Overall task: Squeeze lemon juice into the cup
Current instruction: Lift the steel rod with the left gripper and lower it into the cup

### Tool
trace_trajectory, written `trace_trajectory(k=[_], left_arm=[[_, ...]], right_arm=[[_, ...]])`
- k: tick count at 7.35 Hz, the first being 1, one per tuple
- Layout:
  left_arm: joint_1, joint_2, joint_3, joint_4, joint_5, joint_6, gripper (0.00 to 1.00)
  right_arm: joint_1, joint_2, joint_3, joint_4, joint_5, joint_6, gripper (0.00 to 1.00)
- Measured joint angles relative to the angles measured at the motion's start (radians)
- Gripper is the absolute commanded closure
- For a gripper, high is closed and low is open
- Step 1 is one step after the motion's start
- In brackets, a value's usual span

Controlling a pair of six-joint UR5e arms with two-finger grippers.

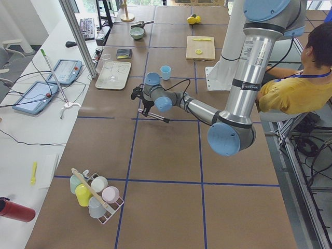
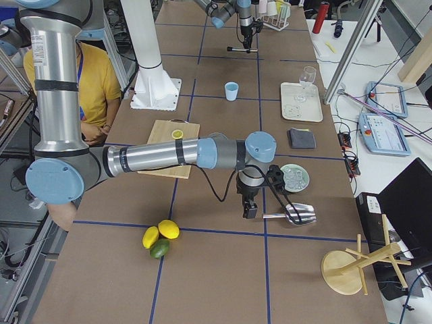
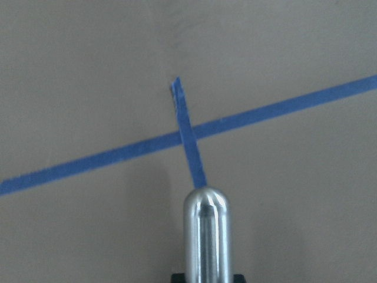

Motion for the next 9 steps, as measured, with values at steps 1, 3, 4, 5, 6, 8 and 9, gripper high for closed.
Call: trace_trajectory(k=[1,3,4,5,6,8,9], left_arm=[[0.0,-0.044,-0.013,-0.009,0.047,0.002,1.0],[0.015,-0.117,-0.036,-0.065,0.144,-0.012,1.0],[0.055,-0.135,-0.029,-0.2,0.209,-0.051,1.0],[0.1,-0.149,-0.004,-0.371,0.261,-0.082,1.0],[0.136,-0.169,0.029,-0.523,0.34,-0.088,1.0],[0.22,-0.228,0.056,-0.693,0.544,0.06,1.0],[0.247,-0.248,0.066,-0.784,0.585,0.118,1.0]], right_arm=[[0.0,0.001,0.0,0.0,0.0,0.0,0.0],[0.0,0.0,0.0,0.001,-0.001,0.0,0.0],[0.001,-0.001,0.0,0.001,-0.002,0.0,0.0],[0.003,-0.003,0.0,0.002,-0.003,-0.001,0.0],[0.006,-0.006,0.0,0.002,-0.003,-0.001,0.0],[0.01,-0.012,-0.002,0.001,-0.004,-0.002,0.0],[0.012,-0.014,-0.002,0.0,-0.004,-0.001,0.0]])
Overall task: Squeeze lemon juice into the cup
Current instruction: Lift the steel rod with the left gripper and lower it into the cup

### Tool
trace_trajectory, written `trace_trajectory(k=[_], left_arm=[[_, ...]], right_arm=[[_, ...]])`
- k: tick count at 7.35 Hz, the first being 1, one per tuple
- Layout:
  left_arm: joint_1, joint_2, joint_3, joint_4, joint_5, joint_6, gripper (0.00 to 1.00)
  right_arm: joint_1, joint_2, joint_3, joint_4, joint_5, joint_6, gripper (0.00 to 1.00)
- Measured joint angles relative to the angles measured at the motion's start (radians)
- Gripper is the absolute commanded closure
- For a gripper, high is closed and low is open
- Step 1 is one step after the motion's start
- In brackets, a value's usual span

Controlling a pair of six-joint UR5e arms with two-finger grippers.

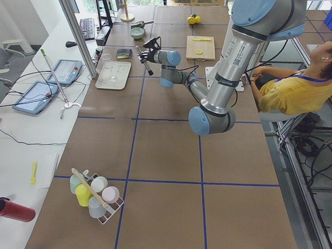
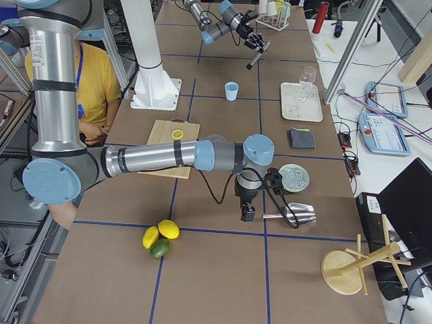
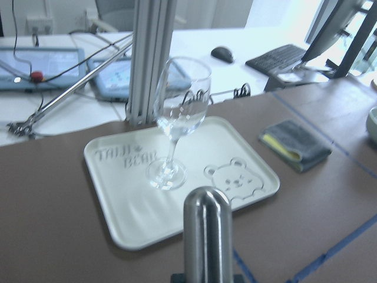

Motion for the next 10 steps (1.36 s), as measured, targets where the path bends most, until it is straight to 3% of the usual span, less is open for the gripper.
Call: trace_trajectory(k=[3,6,10], left_arm=[[0.055,-0.024,0.048,-0.189,0.029,0.103,1.0],[0.144,-0.053,0.162,-0.411,0.04,0.176,1.0],[0.181,-0.08,0.223,-0.443,0.047,0.184,1.0]], right_arm=[[0.001,-0.002,-0.002,0.0,0.0,0.001,0.0],[0.001,-0.002,-0.003,0.0,0.0,0.002,0.0],[0.001,-0.002,-0.005,0.0,0.0,0.004,0.0]])
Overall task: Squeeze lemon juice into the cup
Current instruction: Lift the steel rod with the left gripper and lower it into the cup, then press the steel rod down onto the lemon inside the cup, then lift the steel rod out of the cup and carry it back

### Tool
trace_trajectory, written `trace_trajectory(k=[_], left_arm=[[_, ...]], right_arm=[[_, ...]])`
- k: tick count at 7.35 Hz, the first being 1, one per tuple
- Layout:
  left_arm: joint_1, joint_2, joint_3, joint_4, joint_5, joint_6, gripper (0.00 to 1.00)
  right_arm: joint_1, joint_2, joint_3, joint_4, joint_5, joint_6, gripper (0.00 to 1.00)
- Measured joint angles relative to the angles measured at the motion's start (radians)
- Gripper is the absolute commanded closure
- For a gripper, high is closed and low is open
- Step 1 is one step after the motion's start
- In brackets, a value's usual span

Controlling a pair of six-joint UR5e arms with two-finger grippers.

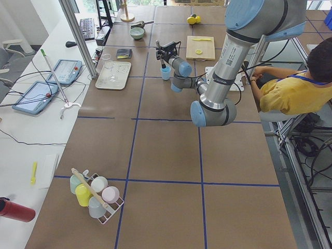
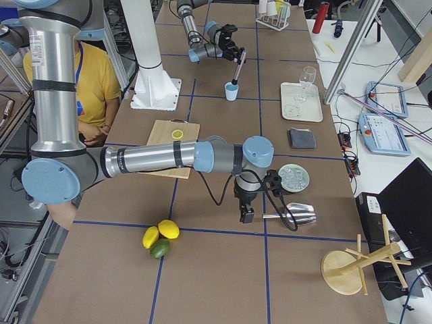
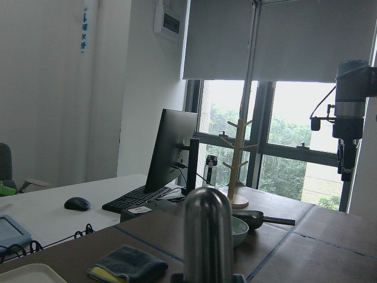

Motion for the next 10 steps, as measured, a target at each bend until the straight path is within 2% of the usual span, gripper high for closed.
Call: trace_trajectory(k=[3,6,8,10], left_arm=[[0.078,0.0,0.082,-0.057,0.074,0.075,1.0],[0.088,-0.01,0.069,-0.07,0.086,0.088,1.0],[0.041,-0.016,0.008,-0.067,0.058,0.083,1.0],[-0.056,-0.015,-0.044,-0.035,-0.029,0.068,1.0]], right_arm=[[0.006,0.001,-0.001,0.0,0.0,0.0,0.0],[0.013,0.003,-0.002,0.0,0.0,0.0,0.0],[0.014,0.005,-0.002,0.0,0.0,0.0,0.0],[0.014,0.006,-0.002,0.0,0.0,0.0,0.0]])
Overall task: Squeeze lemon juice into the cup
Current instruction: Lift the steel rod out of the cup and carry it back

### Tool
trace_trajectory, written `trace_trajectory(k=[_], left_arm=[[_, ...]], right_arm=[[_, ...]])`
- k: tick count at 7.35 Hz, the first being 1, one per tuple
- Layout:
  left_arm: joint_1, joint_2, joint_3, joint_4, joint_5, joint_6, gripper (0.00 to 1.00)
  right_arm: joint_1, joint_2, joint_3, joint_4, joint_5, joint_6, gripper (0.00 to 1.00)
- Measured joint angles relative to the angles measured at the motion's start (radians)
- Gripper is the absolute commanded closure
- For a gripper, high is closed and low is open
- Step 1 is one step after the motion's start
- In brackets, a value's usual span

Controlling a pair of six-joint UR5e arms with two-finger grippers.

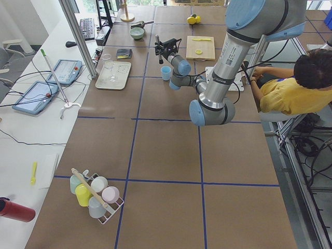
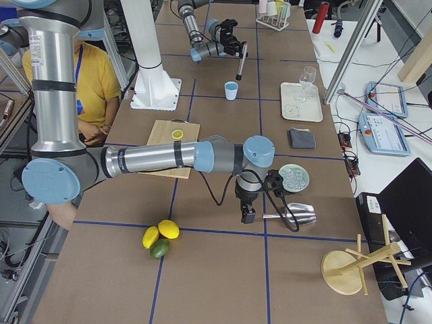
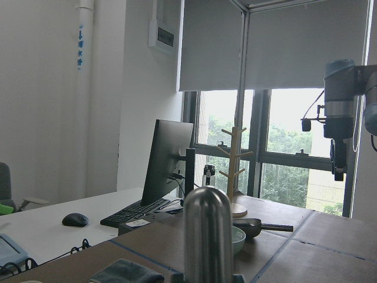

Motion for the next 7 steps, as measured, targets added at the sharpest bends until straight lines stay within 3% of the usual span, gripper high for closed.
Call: trace_trajectory(k=[2,5,6,7], left_arm=[[-0.053,0.006,-0.08,0.221,-0.034,-0.03,1.0],[-0.09,0.004,-0.295,0.857,-0.043,-0.079,1.0],[-0.109,0.004,-0.345,1.048,-0.072,-0.091,1.0],[-0.159,0.005,-0.383,1.235,-0.172,-0.096,1.0]], right_arm=[[0.001,0.0,0.001,0.0,0.001,0.0,0.0],[0.001,-0.003,0.001,0.0,0.001,0.0,0.0],[0.001,-0.004,0.002,0.0,0.001,-0.001,0.0],[0.002,-0.005,0.002,0.0,0.001,-0.002,0.0]])
